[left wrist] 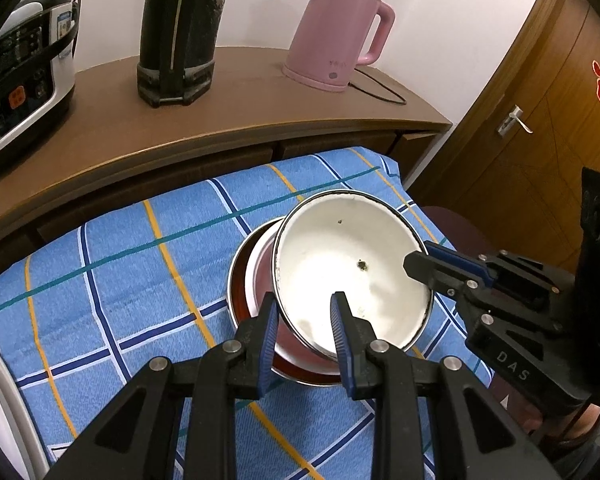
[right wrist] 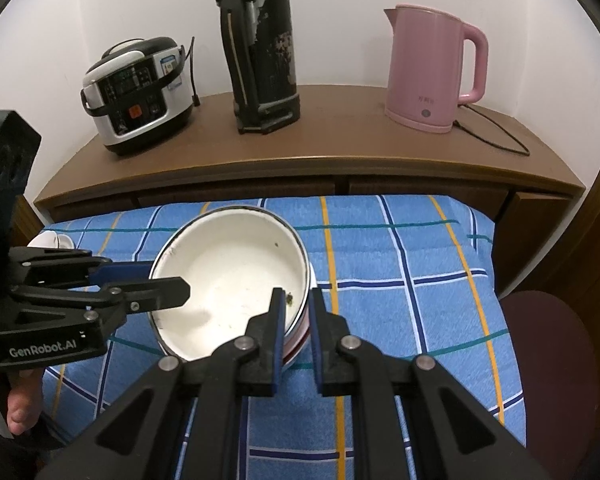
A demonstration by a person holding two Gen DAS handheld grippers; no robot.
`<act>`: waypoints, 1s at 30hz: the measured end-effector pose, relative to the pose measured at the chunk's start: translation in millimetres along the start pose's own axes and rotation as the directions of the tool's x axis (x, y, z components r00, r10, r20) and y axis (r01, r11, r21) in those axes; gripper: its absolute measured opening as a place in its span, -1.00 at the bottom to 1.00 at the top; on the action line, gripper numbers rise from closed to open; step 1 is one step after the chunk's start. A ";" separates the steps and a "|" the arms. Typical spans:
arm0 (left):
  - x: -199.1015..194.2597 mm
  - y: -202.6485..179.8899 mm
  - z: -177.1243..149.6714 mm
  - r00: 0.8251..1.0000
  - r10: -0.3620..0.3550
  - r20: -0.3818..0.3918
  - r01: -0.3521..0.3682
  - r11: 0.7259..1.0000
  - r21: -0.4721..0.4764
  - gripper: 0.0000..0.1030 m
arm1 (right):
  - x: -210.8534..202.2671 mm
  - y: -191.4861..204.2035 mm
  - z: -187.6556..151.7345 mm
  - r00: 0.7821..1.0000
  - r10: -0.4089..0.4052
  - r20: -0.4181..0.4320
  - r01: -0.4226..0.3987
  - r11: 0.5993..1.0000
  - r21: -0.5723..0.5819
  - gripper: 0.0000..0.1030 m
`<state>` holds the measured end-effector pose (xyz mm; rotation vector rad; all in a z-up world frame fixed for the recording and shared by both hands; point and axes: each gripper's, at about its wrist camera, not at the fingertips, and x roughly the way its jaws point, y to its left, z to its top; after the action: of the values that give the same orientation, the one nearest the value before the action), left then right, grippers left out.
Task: Organize plates and bowls
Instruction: 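Lower the white enamel bowl into the pink bowl with both tools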
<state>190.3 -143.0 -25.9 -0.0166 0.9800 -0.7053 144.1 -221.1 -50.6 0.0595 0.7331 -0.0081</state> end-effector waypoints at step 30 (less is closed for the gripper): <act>7.7 2.9 -0.4 0.999 -0.010 -0.039 0.010 1.000 -0.001 -0.44 | 11.1 -0.9 -5.0 0.999 0.010 -0.040 -0.010 1.000 0.002 -0.74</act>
<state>194.3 -144.9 -32.8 -0.0086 1.0180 -0.7171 148.9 -221.6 -61.8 0.0657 0.7732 0.0021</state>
